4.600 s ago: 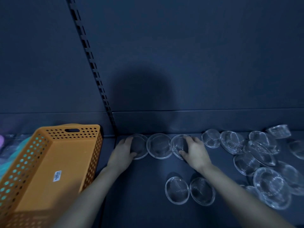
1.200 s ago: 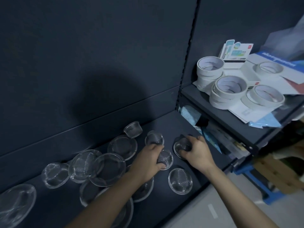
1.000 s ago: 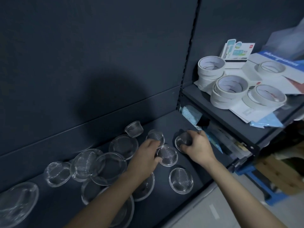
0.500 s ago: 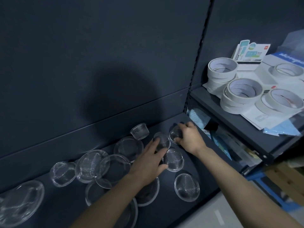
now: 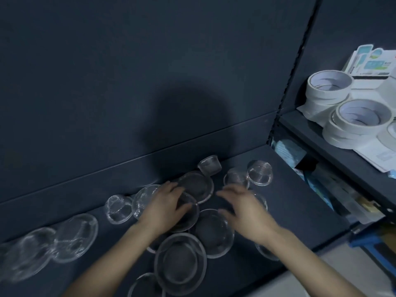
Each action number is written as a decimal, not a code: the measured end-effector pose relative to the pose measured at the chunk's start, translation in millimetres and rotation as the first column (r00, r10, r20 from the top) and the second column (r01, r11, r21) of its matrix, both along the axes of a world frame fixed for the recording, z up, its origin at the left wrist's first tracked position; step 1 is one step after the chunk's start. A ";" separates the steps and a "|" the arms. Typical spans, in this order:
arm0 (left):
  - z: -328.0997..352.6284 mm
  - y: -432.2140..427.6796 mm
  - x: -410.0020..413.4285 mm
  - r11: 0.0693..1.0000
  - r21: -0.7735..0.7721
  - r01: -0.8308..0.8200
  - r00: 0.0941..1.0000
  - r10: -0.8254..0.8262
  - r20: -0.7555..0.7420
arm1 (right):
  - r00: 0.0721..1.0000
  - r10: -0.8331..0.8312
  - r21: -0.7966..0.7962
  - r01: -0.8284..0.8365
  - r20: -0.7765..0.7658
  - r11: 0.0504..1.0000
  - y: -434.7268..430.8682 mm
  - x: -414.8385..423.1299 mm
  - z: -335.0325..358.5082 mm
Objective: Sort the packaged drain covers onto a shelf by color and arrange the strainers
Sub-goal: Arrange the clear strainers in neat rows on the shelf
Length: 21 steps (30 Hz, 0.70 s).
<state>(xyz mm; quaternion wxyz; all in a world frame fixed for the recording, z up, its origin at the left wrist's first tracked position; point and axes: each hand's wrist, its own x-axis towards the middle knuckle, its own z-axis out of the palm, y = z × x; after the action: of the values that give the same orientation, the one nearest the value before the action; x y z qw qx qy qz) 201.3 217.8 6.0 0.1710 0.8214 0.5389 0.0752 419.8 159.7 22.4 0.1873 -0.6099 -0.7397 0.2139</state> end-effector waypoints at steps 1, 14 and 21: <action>-1.2 -4.2 -9.4 1.000 -0.019 0.006 1.000 -0.006 0.003 | 0.998 0.066 -0.083 -0.064 0.014 0.994 -2.0 -9.2 -6.3; 6.1 -28.9 -59.0 0.978 -0.110 0.176 0.984 -0.176 0.011 | 0.962 0.161 -0.219 -0.112 0.221 0.969 -10.8 -33.3 -25.6; 11.9 -41.6 -62.1 0.973 -0.012 0.230 0.966 -0.229 -0.121 | 0.993 -0.040 -0.160 0.058 0.113 0.986 -8.8 -39.2 -18.4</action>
<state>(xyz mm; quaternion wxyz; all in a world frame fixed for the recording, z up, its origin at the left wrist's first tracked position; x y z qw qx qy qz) 139.2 176.2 17.9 0.1444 0.8815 0.4495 0.0052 380.6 150.9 3.9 0.1013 -0.6519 -0.7138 0.2350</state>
